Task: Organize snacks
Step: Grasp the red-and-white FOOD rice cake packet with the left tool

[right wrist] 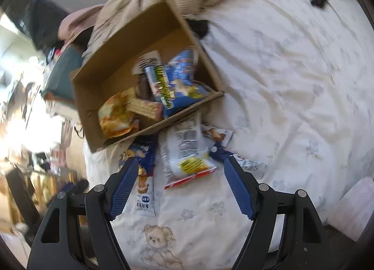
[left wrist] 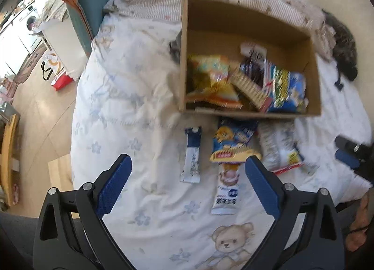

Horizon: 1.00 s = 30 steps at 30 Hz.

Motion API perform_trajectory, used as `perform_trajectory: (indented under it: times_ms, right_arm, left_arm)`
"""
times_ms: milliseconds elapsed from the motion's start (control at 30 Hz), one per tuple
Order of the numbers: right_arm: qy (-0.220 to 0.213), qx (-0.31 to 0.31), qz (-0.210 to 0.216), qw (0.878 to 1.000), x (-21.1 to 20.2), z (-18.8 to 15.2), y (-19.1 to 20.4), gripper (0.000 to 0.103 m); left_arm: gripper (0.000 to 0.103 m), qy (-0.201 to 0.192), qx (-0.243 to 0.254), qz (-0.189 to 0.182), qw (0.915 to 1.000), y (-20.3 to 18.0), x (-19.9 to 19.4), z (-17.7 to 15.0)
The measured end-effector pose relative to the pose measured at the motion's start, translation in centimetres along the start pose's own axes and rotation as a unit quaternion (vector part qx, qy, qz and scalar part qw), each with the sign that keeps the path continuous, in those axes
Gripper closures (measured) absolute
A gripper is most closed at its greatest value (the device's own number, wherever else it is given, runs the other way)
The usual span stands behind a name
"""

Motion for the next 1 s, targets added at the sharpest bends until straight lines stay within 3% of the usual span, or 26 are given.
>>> perform_trajectory:
  times_ms: [233, 333, 400, 433, 533, 700, 1000]
  right_arm:
    - [0.026, 0.069, 0.017, 0.997, 1.7, 0.4, -2.5, 0.025]
    - [0.027, 0.061, 0.009, 0.998, 1.9, 0.4, -2.4, 0.025]
    - [0.027, 0.056, 0.004, 0.998, 1.8, 0.3, -2.4, 0.025]
    - [0.027, 0.053, 0.001, 0.998, 1.8, 0.2, -2.5, 0.025]
    - [0.031, 0.05, -0.007, 0.998, 1.6, 0.0, -2.9, 0.025]
    - [0.027, 0.057, -0.008, 0.998, 1.2, 0.2, -3.4, 0.025]
    - [0.02, 0.034, -0.007, 0.999, 0.5, 0.1, -1.8, 0.025]
  left_arm:
    - [0.008, 0.08, 0.043, -0.018, 0.9957, -3.3, 5.1, -2.8]
    - [0.022, 0.092, 0.088, -0.019, 0.9916, -5.6, 6.7, -3.4]
    - [0.037, 0.091, 0.128, -0.01, 0.9875, -7.0, 7.6, -3.7]
    - [0.038, 0.095, 0.145, -0.005, 0.9849, -7.6, 8.1, -3.9]
    - [0.047, 0.118, 0.153, 0.0, 0.9811, -8.3, 9.5, -4.8]
    - [0.075, 0.134, 0.173, 0.019, 0.9756, -8.4, 10.0, -5.7]
    - [0.075, 0.155, 0.146, -0.029, 0.9767, -8.3, 6.5, -7.7]
Point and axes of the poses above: each gripper's, at about its wrist camera, not at the fingertips, and x roughly the way its jaws point, y to its left, z to its top, the point moved 7 cm from there along x, roughly the way its jaws point, and after that the axes turned 2 degrees about y, right-handed, at the moved point
